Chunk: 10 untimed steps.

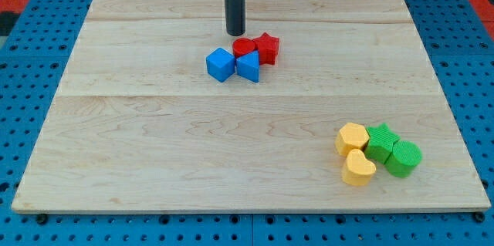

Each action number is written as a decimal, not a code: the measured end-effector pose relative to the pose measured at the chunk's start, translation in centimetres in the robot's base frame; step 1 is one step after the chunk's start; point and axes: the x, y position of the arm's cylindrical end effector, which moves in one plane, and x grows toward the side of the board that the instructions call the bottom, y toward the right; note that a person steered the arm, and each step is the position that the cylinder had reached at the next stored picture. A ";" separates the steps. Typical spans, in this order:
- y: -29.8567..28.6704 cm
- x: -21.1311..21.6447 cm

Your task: Move the arm horizontally to the blue cube

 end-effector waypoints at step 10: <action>-9.1 12.3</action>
